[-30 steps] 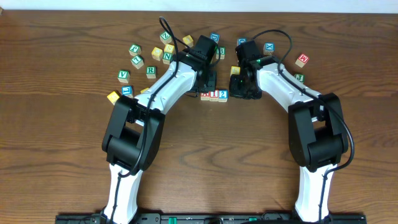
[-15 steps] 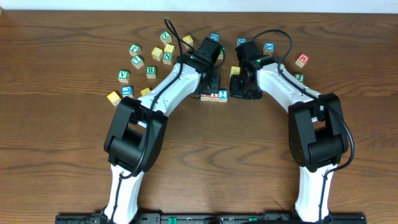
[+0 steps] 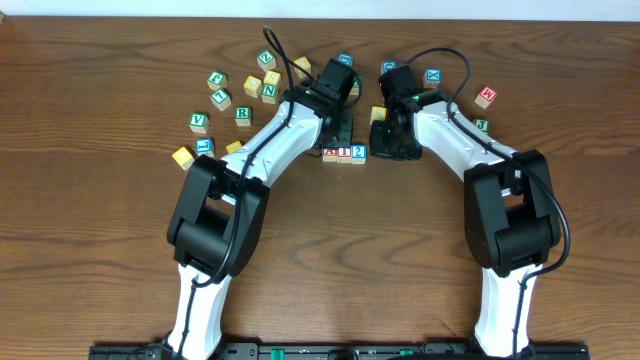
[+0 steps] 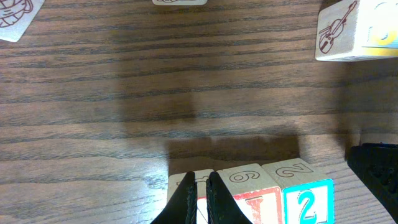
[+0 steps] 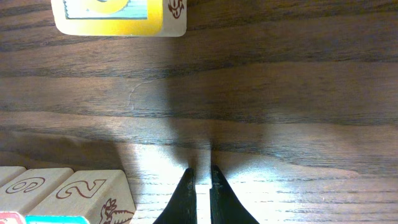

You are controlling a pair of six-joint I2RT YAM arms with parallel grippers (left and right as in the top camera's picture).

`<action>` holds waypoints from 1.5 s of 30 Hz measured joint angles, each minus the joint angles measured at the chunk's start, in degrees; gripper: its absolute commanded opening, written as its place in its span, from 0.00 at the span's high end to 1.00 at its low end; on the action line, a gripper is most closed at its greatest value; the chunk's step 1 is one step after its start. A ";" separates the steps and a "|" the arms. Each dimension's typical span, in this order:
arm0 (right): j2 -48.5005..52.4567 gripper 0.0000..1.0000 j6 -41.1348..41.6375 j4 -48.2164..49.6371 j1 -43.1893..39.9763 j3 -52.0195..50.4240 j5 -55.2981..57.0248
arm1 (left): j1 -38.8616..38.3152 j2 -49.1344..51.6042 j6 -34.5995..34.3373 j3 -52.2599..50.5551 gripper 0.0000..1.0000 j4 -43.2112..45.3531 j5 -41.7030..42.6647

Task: Spell out AI2

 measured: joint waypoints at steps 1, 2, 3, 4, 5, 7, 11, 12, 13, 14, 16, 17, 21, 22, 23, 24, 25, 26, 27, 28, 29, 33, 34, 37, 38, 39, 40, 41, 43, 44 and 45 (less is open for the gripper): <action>0.00 0.95 0.00 -0.02 0.00 0.00 0.00 | 0.02 0.00 0.00 0.00 0.92 0.00 -0.04; -0.02 0.95 0.00 -0.02 0.00 0.00 0.00 | 0.02 0.00 0.00 0.00 0.92 -0.02 -0.04; -0.02 0.95 0.00 -0.02 0.00 0.00 0.00 | 0.04 0.00 0.00 0.00 0.92 -0.04 -0.15; -0.02 0.95 0.00 -0.02 -0.02 0.00 0.00 | 0.04 0.02 0.00 0.00 0.92 -0.07 -0.22; -0.02 0.95 0.00 0.00 0.00 -0.02 0.00 | 0.09 0.00 0.00 0.00 0.92 -0.07 -0.24; -0.02 0.95 0.00 -0.02 0.00 -0.02 0.02 | 0.17 0.02 0.00 0.00 0.92 -0.04 -0.26; -0.02 0.95 0.00 -0.02 -0.02 -0.02 0.11 | 0.31 0.02 0.00 0.00 0.92 0.00 -0.31; -0.04 0.95 0.00 -0.02 0.00 -0.02 0.13 | 0.31 0.00 0.00 0.00 0.92 0.04 -0.39; -0.04 0.95 0.00 -0.02 0.00 -0.02 0.15 | 0.31 0.02 0.00 0.00 0.92 0.24 -0.42; -0.04 0.95 0.00 -0.02 -0.02 -0.02 0.15 | 0.31 0.00 0.00 0.00 0.93 0.46 -0.42; -0.04 0.95 0.00 -0.02 -0.02 -0.02 0.17 | 0.31 0.00 0.00 -0.04 0.92 0.83 -0.42; -0.07 0.95 0.00 -0.04 0.00 -0.02 0.20 | 0.31 0.00 0.00 -0.11 0.92 0.87 -0.42; -0.07 0.96 0.00 -0.04 0.00 -0.02 0.22 | 0.31 0.00 0.00 -0.57 0.92 1.01 -0.42; -0.07 0.95 0.00 -0.04 -0.02 -0.02 0.22 | 0.31 0.02 0.00 -0.66 0.92 1.01 -0.42; -0.07 0.95 0.00 -0.04 -0.02 -0.02 0.24 | 0.31 0.02 0.00 -0.66 0.92 1.01 -0.42; -0.07 0.95 0.00 -0.04 -0.02 -0.02 0.22 | 0.31 0.00 0.00 -0.66 0.92 1.01 -0.42; -0.07 0.96 0.00 -0.04 0.00 -0.02 0.24 | 0.31 0.00 0.00 -0.66 0.92 0.98 -0.42; -0.07 0.95 0.00 -0.04 0.00 -0.02 0.24 | 0.31 0.00 0.00 -0.66 0.92 0.98 -0.42; -0.07 0.95 0.00 -0.04 -0.02 -0.02 0.24 | 0.31 0.00 0.00 -0.66 0.92 0.92 -0.42; -0.07 0.95 0.00 -0.04 0.00 -0.02 0.24 | 0.31 0.00 0.00 -0.66 0.92 0.87 -0.42; -0.07 0.95 0.00 -0.04 0.00 -0.02 0.26 | 0.31 0.00 0.00 -0.66 0.92 0.72 -0.42; -0.07 0.95 0.00 -0.04 -0.02 -0.02 0.35 | 0.31 0.00 0.00 -0.66 0.92 0.37 -0.42; -0.07 0.95 0.00 -0.04 0.00 -0.02 0.35 | 0.31 0.02 0.00 -0.66 0.92 0.33 -0.42; -0.07 0.95 0.00 -0.04 -0.02 -0.02 0.35 | 0.31 0.00 0.00 -0.66 0.92 0.31 -0.42; -0.07 0.95 0.00 -0.04 0.00 -0.02 0.35 | 0.31 0.00 0.00 -0.66 0.92 0.28 -0.42; -0.07 0.95 0.00 -0.04 0.00 -0.02 0.37 | 0.28 0.02 0.00 -0.66 0.92 0.20 -0.42; -0.07 0.95 0.00 -0.04 0.00 -0.02 0.35 | 0.31 0.00 0.00 -0.66 0.92 0.11 -0.42; -0.07 0.95 0.00 -0.04 0.00 -0.02 0.37 | 0.31 0.02 -0.02 -0.66 0.92 0.04 -0.42; -0.07 0.95 0.00 -0.04 -0.02 -0.02 0.37 | 0.31 0.00 -0.02 -0.66 0.92 -0.15 -0.42; -0.07 0.95 0.00 -0.04 0.00 -0.02 0.37 | 0.31 0.02 -0.02 -0.66 0.92 -0.17 -0.42; -0.07 0.95 0.00 -0.04 0.00 -0.02 0.35 | 0.31 0.02 -0.02 -0.66 0.92 -0.24 -0.42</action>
